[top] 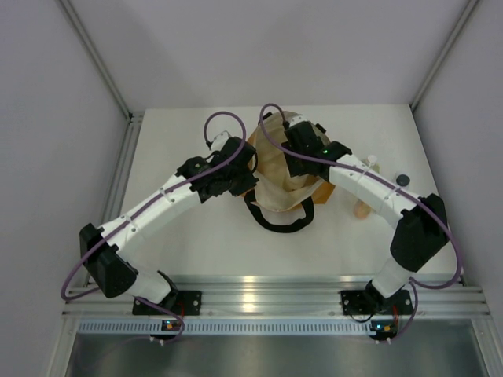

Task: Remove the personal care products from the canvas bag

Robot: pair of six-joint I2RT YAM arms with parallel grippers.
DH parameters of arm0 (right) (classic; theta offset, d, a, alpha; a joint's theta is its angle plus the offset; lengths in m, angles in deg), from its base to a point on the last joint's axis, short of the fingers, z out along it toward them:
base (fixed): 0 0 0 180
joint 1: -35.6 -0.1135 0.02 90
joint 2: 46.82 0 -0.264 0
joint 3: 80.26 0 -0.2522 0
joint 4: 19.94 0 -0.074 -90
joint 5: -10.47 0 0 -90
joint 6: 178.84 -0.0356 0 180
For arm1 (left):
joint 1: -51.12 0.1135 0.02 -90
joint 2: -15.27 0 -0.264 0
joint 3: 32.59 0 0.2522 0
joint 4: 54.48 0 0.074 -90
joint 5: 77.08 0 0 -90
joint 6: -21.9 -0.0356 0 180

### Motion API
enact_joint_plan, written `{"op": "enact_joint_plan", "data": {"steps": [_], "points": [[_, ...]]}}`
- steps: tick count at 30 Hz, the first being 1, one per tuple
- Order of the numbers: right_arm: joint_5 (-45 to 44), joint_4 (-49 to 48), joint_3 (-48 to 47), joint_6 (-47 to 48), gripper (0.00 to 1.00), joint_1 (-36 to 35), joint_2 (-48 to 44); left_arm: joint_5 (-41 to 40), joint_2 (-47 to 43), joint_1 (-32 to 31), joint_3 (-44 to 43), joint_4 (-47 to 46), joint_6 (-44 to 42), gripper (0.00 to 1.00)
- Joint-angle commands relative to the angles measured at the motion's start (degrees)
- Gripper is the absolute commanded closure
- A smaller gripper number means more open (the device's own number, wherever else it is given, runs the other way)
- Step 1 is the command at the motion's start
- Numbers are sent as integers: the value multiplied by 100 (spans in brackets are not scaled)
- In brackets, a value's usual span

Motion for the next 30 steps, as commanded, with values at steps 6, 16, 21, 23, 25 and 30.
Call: {"op": "enact_joint_plan", "data": {"steps": [6,16,21,23,25,30], "points": [[-174,-351,-205,165,100,-370,-538,-14,45,-36,-154,-185,136,100],[-332,-114,-539,270,100,-651,-661,-14,98,-45,-145,-184,224,100],[-472,281,-1004,314,100,-827,-723,12,124,-36,-128,-184,295,100],[-525,405,-1206,323,100,-888,-749,21,159,-36,-128,-184,338,100],[-578,589,-1338,332,100,-950,-793,56,177,-36,-137,-193,382,100],[-666,1019,-1743,349,100,-1055,-898,100,238,-27,-172,-193,435,100]]}}
